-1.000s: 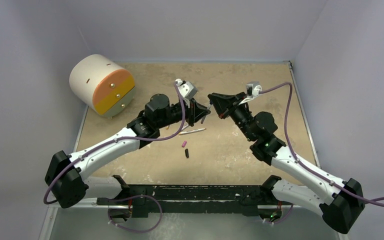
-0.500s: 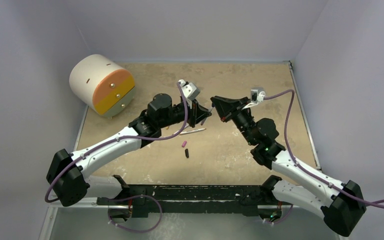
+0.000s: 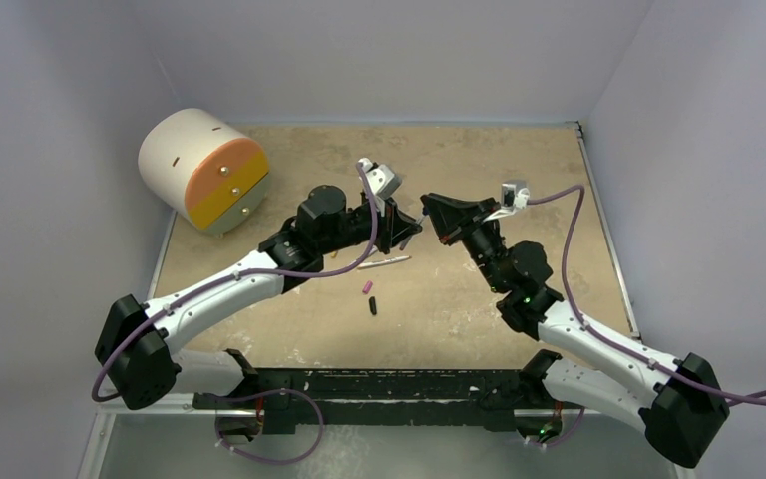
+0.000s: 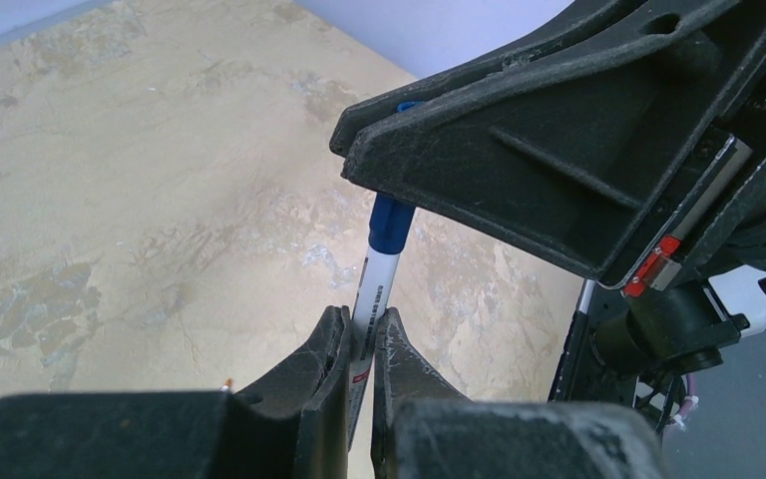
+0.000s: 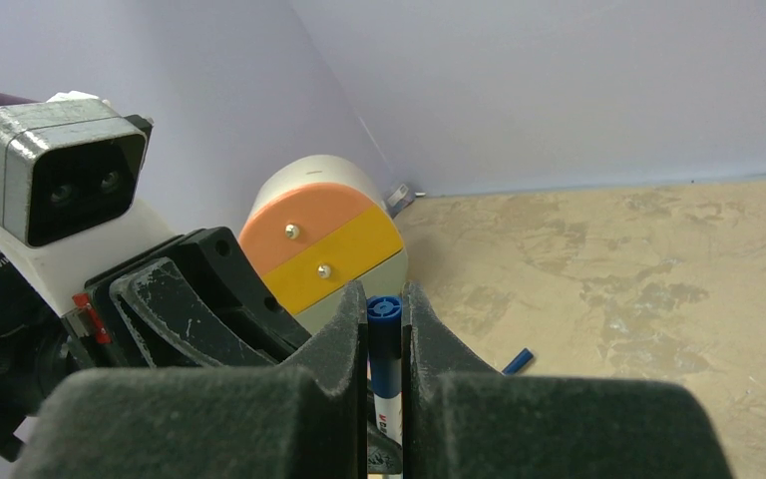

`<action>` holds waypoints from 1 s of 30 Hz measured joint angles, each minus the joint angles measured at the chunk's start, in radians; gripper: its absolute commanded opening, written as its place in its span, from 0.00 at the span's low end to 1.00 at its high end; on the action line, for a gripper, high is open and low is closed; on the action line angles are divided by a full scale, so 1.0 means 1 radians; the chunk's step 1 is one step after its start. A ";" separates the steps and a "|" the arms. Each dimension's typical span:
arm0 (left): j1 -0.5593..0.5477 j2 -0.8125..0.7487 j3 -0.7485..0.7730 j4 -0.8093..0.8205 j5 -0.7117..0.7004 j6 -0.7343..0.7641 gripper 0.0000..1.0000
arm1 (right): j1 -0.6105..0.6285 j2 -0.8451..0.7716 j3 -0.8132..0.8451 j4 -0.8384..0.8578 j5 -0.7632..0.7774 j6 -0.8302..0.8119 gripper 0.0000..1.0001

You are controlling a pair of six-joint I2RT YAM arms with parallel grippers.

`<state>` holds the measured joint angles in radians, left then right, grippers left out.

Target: Insert the pens into the pen caps

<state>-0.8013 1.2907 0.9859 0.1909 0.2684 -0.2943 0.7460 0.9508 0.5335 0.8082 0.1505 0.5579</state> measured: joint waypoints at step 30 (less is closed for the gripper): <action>0.015 -0.122 -0.105 0.157 0.042 -0.028 0.00 | 0.100 -0.196 0.098 -0.382 -0.005 0.034 0.45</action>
<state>-0.7860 1.1690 0.8810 0.3477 0.3107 -0.3222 0.8459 0.7551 0.6312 0.4263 0.1452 0.5922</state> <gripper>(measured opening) 0.049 0.376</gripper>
